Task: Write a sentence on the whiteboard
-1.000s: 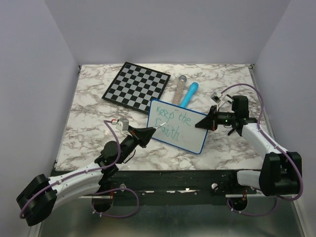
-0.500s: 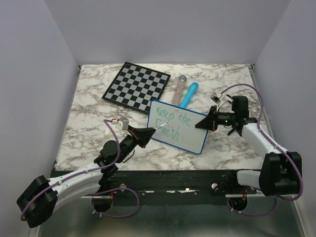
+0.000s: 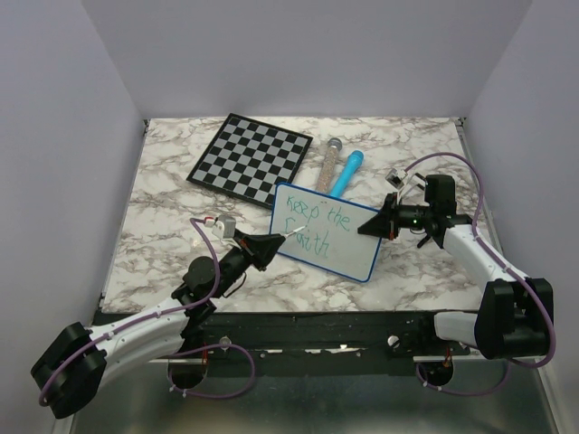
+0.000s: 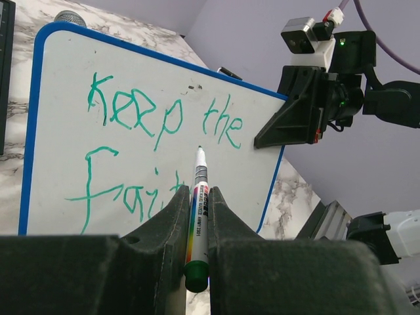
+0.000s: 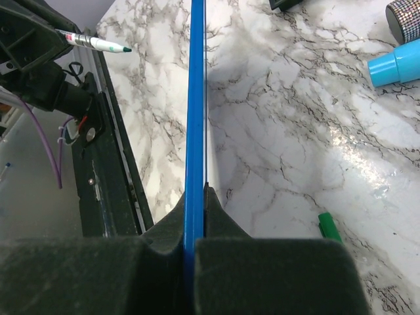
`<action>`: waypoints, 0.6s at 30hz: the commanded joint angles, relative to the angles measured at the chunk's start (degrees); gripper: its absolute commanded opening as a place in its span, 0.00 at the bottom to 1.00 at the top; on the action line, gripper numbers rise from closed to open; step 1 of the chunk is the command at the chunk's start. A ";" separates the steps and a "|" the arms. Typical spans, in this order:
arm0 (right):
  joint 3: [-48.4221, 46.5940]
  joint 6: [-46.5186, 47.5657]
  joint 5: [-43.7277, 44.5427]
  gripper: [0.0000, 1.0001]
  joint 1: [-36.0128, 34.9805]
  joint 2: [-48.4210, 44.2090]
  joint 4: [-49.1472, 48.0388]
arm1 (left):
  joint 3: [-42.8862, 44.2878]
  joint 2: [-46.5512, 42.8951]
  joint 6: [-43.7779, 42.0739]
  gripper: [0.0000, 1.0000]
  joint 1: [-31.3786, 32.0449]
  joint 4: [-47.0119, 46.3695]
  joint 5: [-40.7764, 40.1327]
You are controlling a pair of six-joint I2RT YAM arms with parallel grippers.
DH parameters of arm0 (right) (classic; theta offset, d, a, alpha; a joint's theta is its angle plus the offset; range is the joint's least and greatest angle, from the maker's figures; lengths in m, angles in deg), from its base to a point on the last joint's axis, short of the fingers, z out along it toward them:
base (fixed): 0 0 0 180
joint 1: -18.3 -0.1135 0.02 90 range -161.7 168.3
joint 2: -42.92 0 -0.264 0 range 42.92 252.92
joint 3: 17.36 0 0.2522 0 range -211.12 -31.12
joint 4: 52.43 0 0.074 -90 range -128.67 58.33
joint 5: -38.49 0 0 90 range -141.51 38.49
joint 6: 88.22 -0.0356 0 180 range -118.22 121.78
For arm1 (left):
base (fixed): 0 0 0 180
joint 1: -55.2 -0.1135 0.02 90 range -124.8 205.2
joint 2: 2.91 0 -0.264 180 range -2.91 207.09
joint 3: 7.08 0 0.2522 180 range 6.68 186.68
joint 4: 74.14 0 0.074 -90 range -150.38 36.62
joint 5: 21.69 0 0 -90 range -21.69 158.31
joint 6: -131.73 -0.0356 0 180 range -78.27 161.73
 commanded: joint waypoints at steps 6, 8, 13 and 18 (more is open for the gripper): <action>-2.54 0.92 -3.46 0.01 -0.27 -0.11 -0.21 | -0.72 3.23 0.63 0.00 -0.67 -4.94 6.00; -2.62 1.10 -3.37 0.01 -0.36 -0.11 -0.12 | -0.72 4.28 0.98 0.00 -0.75 -6.62 7.58; -2.62 1.19 -3.28 0.01 -0.36 -0.03 -0.04 | 0.24 8.50 1.60 0.00 -0.75 -10.67 9.79; -2.71 1.27 -3.46 0.01 -0.36 -0.11 0.05 | 1.47 11.05 2.04 0.00 -0.75 -11.90 10.75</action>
